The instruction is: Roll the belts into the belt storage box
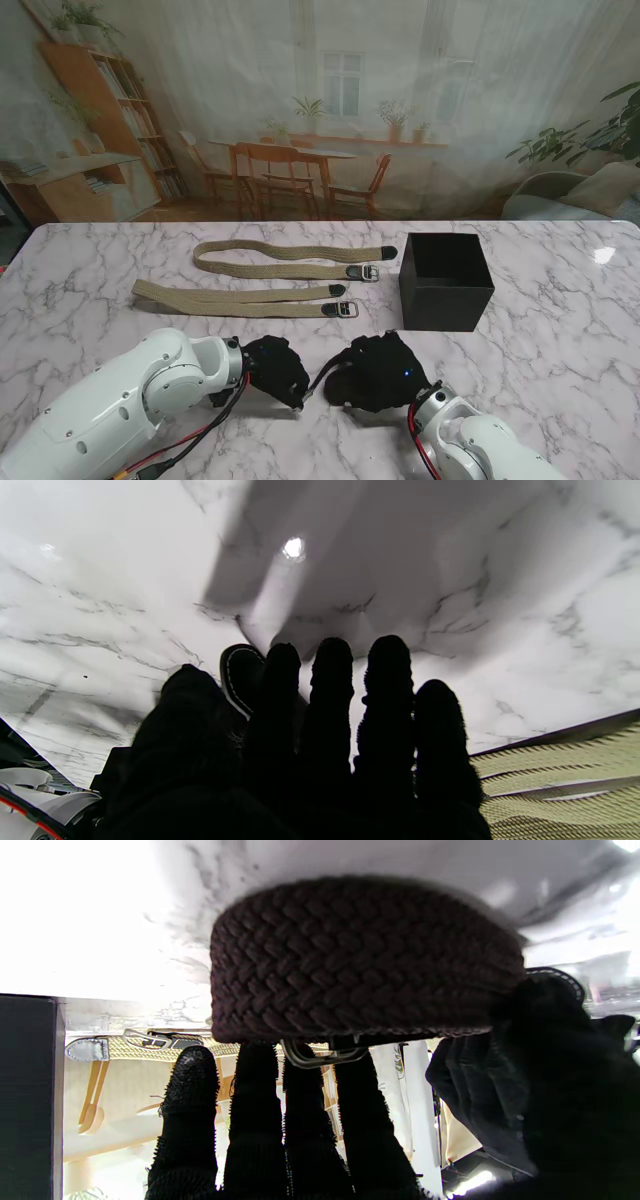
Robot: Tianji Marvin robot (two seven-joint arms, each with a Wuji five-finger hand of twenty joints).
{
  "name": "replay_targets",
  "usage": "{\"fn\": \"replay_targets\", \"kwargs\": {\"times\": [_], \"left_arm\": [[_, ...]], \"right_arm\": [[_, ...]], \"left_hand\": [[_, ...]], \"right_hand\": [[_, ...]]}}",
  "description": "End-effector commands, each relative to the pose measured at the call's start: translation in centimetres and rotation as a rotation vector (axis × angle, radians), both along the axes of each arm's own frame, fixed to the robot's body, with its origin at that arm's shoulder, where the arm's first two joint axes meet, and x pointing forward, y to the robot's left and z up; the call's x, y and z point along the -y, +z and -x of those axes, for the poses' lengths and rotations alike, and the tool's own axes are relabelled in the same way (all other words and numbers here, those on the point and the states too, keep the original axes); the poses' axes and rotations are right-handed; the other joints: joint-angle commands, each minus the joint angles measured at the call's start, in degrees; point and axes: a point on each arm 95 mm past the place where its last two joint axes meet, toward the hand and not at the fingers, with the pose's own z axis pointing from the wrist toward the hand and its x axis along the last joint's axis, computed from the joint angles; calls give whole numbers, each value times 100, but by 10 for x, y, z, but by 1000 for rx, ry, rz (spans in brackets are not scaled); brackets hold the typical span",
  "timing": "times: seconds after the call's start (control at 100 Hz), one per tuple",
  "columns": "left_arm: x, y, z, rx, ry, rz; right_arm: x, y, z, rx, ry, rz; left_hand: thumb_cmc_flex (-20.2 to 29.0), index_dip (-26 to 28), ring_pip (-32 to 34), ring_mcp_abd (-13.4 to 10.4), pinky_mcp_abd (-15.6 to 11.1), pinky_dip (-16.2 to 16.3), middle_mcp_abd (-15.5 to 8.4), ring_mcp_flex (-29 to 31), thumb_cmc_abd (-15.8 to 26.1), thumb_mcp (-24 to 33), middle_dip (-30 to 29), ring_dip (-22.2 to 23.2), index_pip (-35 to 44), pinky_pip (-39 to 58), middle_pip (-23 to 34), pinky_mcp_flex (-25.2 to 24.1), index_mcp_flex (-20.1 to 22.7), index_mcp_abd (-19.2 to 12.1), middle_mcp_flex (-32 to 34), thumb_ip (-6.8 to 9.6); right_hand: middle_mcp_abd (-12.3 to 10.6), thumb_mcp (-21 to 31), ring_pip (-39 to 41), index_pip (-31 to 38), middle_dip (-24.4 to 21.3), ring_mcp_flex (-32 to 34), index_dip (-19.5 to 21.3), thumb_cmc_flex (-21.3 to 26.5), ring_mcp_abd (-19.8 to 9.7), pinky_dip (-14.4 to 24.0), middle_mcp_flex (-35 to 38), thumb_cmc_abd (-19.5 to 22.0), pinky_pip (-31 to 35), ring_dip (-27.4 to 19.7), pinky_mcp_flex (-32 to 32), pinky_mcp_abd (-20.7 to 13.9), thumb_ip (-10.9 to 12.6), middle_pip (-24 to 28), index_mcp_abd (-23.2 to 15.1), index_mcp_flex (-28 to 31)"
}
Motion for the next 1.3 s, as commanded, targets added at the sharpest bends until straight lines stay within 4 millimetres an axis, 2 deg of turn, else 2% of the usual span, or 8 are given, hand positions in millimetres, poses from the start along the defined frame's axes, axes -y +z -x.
{"fn": "replay_targets", "kwargs": {"times": [0.0,0.27,0.41,0.65,0.94,1.07,1.16,1.29], "left_arm": [[-1,-3,2,-14,-4,-23],[-2,-3,2,-16,-4,-23],[-2,-3,2,-18,-4,-23],[-2,-3,3,-24,-4,-26],[-1,-3,3,-26,-3,-21],[-1,-4,4,-29,-3,-20],[-1,-4,4,-31,-3,-18],[0,-4,5,-37,-4,-15]], "right_arm": [[2,-2,-1,3,-14,13],[4,-1,-1,23,-49,50],[5,-1,-1,30,-71,47],[5,0,-2,49,-103,54],[5,-1,-8,14,-137,129],[2,-3,-11,-2,-143,135],[-1,-4,-11,-21,-153,121],[-4,-4,-11,-34,-156,116]], "left_hand": [[-23,-38,25,209,75,81,20,34,201,-118,-55,-27,-49,6,-13,0,216,113,-46,35],[-38,-48,28,210,83,80,24,34,226,-122,-56,-27,-47,10,-13,-5,222,115,-42,36],[-34,-51,29,213,79,78,24,31,225,-122,-56,-27,-46,10,-13,-6,220,117,-43,36],[-47,-60,23,222,83,78,33,25,232,-125,-61,-31,-53,11,-23,-8,221,123,-46,36],[-53,-72,26,219,82,79,35,29,250,-123,-60,-30,-56,11,-22,-9,228,137,-42,38],[-66,-77,26,218,79,81,33,27,255,-130,-59,-30,-58,16,-22,-2,231,136,-37,36],[-70,-81,27,222,80,79,37,28,265,-130,-61,-29,-62,10,-26,-11,231,137,-45,37],[-70,-99,17,236,89,81,34,14,280,-128,-65,-33,-87,9,-33,-17,218,167,-43,38]], "right_hand": [[134,-92,-77,-113,-37,-197,-146,-8,125,-25,-209,-216,-23,-51,-48,39,130,46,219,-200],[390,-249,-129,-471,-153,-337,-308,-150,224,-84,-515,-329,-88,-94,-115,10,73,-173,629,-151],[499,55,-143,-1026,-214,-381,-540,-299,241,-120,-703,-499,-116,-113,-159,27,-1,-291,930,-650],[524,236,103,-1153,-112,-532,-664,-493,244,-34,-966,-574,25,16,-259,-19,-67,-6,1067,-1413],[630,207,47,-1012,-105,-780,-663,-775,322,24,-1136,-458,-57,69,-442,-5,-130,-154,889,-819],[583,-198,-15,-690,-59,-673,-293,-556,294,76,-1022,-129,-110,78,-440,57,-55,-216,563,-286],[687,-1241,-76,-456,-205,-493,325,-250,304,83,-931,500,-213,54,-430,296,142,-440,343,-113],[457,-1435,69,-258,-146,100,630,-29,206,143,-637,240,-120,117,-108,451,316,-266,170,-156]]}}
